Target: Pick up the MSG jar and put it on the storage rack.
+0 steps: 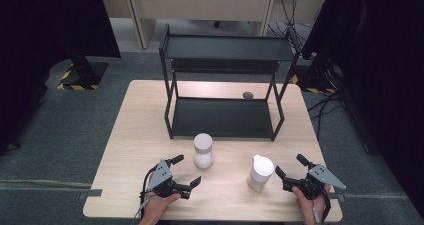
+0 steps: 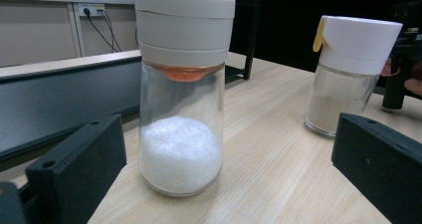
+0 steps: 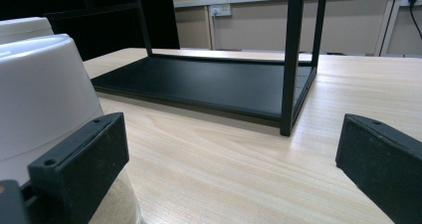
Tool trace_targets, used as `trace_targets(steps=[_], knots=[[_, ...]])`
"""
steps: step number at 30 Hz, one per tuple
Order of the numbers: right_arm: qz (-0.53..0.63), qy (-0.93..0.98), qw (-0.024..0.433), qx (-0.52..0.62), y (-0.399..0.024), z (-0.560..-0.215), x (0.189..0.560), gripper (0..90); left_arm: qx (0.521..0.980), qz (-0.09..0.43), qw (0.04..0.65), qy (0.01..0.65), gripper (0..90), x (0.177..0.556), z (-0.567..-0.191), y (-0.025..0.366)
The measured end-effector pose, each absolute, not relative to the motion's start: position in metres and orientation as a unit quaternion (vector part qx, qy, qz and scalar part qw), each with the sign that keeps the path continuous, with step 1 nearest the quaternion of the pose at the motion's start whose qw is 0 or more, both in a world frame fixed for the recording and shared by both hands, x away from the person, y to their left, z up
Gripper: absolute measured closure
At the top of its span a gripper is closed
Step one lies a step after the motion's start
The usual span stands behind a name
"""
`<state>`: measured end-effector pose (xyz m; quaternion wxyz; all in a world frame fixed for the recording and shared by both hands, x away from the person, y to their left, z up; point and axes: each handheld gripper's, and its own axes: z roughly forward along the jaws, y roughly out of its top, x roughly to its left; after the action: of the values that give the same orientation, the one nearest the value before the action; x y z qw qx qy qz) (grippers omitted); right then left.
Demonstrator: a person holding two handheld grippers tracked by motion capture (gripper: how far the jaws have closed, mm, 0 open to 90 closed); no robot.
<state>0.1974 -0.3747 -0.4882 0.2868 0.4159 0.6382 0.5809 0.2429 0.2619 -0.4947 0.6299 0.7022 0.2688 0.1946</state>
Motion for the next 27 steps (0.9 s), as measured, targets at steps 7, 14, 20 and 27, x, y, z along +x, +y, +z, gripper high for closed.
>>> trace_targets(steps=[7,14,20,27], knots=[[0.581,0.637,0.286,0.417,-0.375,-0.488,0.198,0.5,0.702,0.196,0.632,0.266,0.0,0.243,-0.494,0.258],[0.582,0.635,0.286,0.419,-0.376,-0.489,0.198,0.5,0.695,0.195,0.635,0.275,0.0,0.246,-0.493,0.256],[0.583,0.634,0.287,0.419,-0.376,-0.489,0.197,0.5,0.698,0.195,0.630,0.280,0.1,0.251,-0.489,0.251],[0.583,0.635,0.286,0.418,-0.376,-0.489,0.197,0.5,0.698,0.194,0.629,0.282,0.1,0.257,-0.486,0.245]])
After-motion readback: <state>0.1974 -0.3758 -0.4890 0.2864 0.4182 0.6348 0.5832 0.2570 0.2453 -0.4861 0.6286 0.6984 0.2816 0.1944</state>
